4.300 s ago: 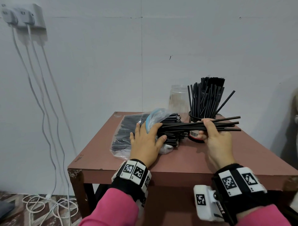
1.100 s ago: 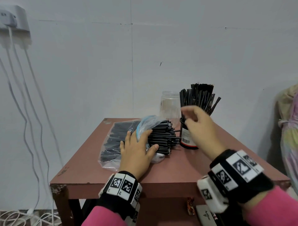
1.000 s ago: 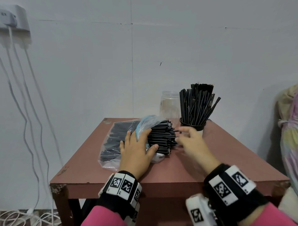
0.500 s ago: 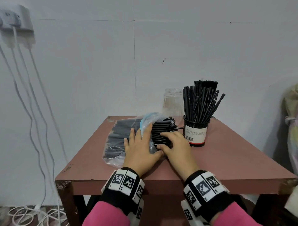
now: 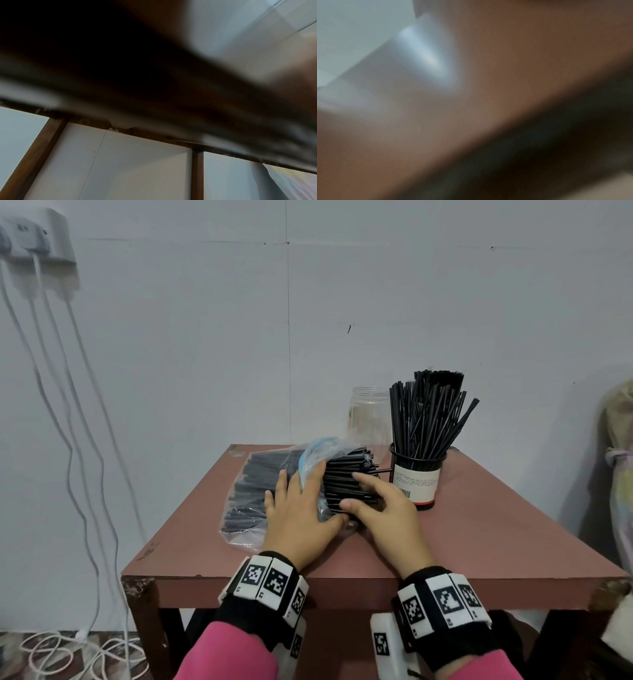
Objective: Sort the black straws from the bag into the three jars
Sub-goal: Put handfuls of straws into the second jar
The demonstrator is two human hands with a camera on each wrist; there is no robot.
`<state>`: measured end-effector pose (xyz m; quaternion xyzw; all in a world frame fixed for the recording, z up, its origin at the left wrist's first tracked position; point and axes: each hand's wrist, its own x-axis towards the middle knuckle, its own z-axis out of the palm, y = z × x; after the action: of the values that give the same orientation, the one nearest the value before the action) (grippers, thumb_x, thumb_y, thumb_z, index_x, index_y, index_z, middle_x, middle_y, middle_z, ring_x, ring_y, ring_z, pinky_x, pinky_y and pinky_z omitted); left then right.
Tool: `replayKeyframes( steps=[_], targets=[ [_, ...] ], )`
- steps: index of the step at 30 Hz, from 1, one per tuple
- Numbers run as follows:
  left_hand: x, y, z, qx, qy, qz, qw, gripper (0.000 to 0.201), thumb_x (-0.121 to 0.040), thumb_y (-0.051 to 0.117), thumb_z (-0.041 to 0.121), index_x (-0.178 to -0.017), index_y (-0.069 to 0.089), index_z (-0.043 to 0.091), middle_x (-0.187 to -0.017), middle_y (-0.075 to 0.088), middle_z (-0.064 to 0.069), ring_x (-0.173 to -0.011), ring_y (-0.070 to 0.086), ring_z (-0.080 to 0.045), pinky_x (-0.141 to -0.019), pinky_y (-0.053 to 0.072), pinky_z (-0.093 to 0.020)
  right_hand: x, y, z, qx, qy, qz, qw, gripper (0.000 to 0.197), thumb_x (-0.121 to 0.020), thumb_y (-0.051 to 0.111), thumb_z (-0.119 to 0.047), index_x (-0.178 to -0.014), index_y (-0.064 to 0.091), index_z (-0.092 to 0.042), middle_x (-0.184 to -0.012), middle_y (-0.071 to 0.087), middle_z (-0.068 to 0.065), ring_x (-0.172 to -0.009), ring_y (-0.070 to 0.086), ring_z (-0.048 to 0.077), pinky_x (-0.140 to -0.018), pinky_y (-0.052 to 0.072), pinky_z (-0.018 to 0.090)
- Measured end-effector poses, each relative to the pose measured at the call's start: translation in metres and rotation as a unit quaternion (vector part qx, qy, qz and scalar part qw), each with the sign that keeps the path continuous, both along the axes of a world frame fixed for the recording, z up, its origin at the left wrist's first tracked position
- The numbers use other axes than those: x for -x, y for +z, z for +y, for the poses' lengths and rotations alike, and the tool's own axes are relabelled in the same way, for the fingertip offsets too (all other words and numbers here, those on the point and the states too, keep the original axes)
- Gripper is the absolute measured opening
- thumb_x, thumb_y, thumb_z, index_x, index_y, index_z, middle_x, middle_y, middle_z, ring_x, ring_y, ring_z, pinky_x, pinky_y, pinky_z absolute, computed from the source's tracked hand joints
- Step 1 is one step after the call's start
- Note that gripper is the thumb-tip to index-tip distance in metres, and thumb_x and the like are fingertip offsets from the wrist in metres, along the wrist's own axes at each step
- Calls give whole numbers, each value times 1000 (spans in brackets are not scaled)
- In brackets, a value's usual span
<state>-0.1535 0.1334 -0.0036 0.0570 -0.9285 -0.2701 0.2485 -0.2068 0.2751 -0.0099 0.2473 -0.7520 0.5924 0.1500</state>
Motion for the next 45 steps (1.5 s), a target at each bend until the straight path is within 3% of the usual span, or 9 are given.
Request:
replayKeyframes(
  steps=[5,15,23,26,29,32,35,39,45],
  targets=[
    [1,1,0,4,0,-6,1000,86,-82,60,47,-149,6,46,-159,13,5,-148,-8,-23,-117,-5,-53,-1,-2,-4,41,31,-21,998,40,-79,71,3,-84,71,-37,-98,66,-3,-69,63,8,-54,50,20],
    [-1,2,1,7,2,-11,1000,84,-83,60,47,-149,7,47,-158,14,3,-148,-7,-25,-117,-3,-54,1,0,1,137,46,-96,985,25,-84,72,-9,-101,72,-28,-101,71,-1,-61,63,9,-59,52,26],
    [1,-1,0,28,-3,-5,1000,46,-92,47,55,-137,35,56,-156,19,3,-148,-7,-26,-117,-2,-56,-3,2,5,198,-16,-86,976,15,-84,71,-9,-86,74,-23,-91,73,6,-58,64,10,-68,57,40],
    [1,-1,0,25,4,-2,1000,45,-93,46,54,-136,37,52,-155,22,2,-148,-6,-27,-117,-2,-56,-9,7,5,245,-15,-63,967,18,-85,69,-3,-84,73,-21,-88,72,8,-55,62,10,-62,56,32],
    [1,-1,1,31,18,-4,999,47,-94,45,53,-139,33,48,-155,21,1,-148,-4,-27,-117,0,-55,-14,10,4,264,12,-42,964,20,-86,67,-2,-96,69,-19,-84,69,1,-59,64,7,-63,56,25],
    [1,0,2,25,22,4,999,39,-96,44,49,-135,38,46,-154,23,0,-148,-2,-27,-117,1,-56,-13,10,4,281,37,-36,958,44,-86,69,-5,-124,51,-20,-87,68,1,-68,67,10,-68,59,30],
    [1,-1,2,35,26,3,999,35,-97,43,46,-132,41,43,-152,25,-2,-147,-1,-28,-117,4,-57,-13,7,1,188,29,-10,982,49,-89,67,-18,-131,44,-24,-93,68,-3,-67,64,13,-67,56,36],
    [0,-1,2,57,25,-17,998,33,-97,40,46,-130,40,43,-153,23,-5,-147,-3,-29,-117,3,-57,-13,5,-2,98,27,10,995,34,-84,72,-13,-107,54,-31,-93,62,-6,-92,59,2,-88,48,25],
    [0,0,4,42,25,0,999,35,-97,42,44,-131,38,42,-151,25,-4,-147,0,-27,-117,4,-56,-11,5,0,175,18,28,984,24,-82,71,-3,-80,59,-23,-84,65,-6,-84,63,13,-80,51,29]
  ],
)
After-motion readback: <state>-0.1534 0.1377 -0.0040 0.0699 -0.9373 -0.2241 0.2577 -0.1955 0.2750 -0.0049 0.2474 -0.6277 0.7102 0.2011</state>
